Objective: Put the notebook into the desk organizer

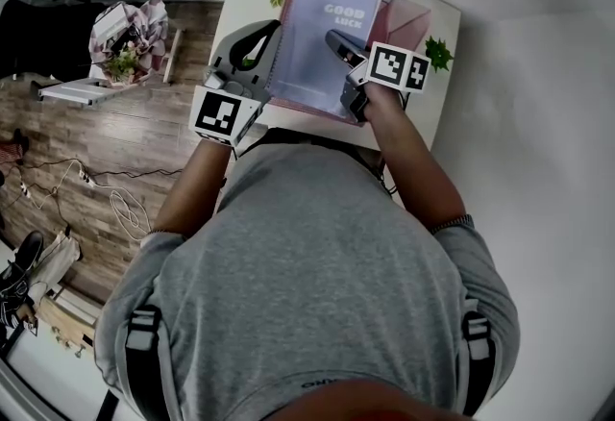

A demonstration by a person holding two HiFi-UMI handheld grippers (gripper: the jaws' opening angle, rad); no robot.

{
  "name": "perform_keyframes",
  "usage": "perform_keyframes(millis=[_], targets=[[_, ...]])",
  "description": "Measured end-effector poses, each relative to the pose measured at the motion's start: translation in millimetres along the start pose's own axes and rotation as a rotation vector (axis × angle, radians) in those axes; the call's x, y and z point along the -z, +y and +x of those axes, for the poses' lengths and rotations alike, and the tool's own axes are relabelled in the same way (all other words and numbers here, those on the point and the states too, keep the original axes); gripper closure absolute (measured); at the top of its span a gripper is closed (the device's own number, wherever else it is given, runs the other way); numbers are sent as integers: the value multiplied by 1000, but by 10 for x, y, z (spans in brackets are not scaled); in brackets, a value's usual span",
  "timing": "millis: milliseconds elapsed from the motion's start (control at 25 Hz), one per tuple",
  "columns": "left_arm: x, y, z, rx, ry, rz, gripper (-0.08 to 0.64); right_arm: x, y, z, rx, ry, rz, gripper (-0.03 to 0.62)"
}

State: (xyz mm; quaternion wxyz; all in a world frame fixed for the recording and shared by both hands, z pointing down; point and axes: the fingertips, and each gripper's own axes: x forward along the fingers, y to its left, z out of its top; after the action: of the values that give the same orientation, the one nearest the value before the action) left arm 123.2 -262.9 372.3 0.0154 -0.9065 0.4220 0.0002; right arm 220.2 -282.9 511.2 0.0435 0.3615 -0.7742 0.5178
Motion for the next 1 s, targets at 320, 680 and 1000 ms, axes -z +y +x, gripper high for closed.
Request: perform_keyframes(millis=[320, 680, 1000], targets=[[35, 113, -2, 25, -3, -10, 540, 45, -157, 124, 131, 14, -106, 543], [23, 153, 23, 75, -15, -8, 540, 92, -296, 190, 245, 30, -169, 530], [-22, 140, 78, 134, -33, -18, 540, 76, -350, 179, 392, 12, -278, 355]])
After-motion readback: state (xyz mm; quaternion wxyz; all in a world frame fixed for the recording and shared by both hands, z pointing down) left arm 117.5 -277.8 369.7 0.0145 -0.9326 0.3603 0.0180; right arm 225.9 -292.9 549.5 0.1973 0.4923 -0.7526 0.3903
